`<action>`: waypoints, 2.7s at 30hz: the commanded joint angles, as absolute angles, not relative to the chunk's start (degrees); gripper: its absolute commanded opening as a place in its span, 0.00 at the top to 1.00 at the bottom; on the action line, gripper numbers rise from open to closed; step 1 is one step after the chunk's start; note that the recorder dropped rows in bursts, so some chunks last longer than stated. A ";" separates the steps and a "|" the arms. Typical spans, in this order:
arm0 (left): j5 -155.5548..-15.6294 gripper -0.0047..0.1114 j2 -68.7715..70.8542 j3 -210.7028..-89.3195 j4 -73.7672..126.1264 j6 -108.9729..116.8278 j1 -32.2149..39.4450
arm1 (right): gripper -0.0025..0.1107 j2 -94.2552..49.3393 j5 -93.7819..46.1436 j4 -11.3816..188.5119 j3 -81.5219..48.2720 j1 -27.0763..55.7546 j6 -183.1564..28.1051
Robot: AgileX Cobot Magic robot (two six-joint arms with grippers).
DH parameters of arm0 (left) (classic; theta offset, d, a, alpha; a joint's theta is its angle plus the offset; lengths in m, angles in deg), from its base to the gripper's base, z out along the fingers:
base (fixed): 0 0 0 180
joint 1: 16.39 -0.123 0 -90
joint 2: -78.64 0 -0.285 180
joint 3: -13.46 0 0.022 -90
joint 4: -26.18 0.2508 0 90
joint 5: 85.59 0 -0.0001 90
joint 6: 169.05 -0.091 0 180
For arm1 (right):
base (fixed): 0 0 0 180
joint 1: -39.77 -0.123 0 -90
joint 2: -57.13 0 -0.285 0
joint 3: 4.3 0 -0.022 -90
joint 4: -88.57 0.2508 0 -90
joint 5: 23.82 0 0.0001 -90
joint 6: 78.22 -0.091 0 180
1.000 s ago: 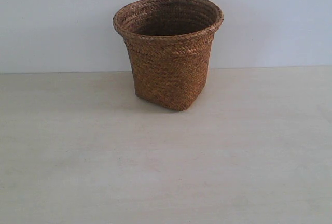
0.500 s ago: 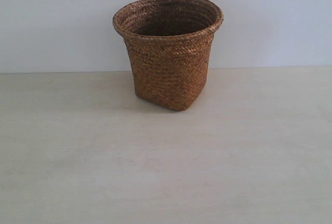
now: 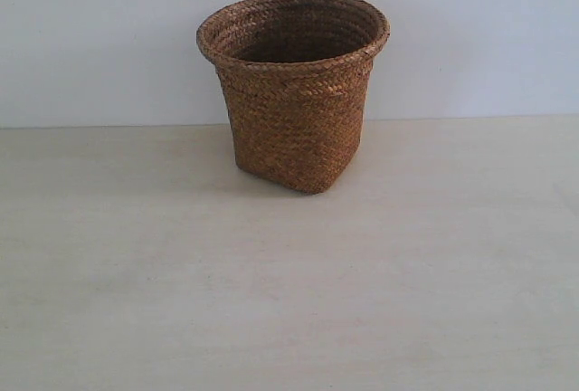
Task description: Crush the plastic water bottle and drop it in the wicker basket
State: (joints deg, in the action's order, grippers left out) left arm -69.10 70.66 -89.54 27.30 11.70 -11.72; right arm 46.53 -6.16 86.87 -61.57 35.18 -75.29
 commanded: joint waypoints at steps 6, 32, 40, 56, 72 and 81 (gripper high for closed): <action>-69.27 0.92 70.85 -89.32 26.63 12.25 -11.87 | 0.98 46.84 -4.29 86.82 -64.89 35.23 -78.22; -69.37 0.92 70.85 -89.32 26.63 12.25 -11.87 | 0.98 49.34 -5.45 91.11 -81.52 35.23 -74.22; -69.37 0.92 70.85 -89.32 26.63 12.25 -11.87 | 0.98 49.34 -5.45 91.11 -81.52 36.56 -76.11; -69.37 0.92 70.85 -89.32 26.63 12.25 -11.87 | 0.98 49.34 -5.34 91.11 -81.52 36.54 -76.53; -69.37 0.92 70.85 -89.32 26.63 12.25 -11.87 | 0.98 49.34 -5.34 91.11 -81.52 36.54 -76.80; -69.37 0.92 70.85 -89.32 26.63 12.25 -11.87 | 0.98 49.34 -5.34 91.11 -81.52 36.54 -76.80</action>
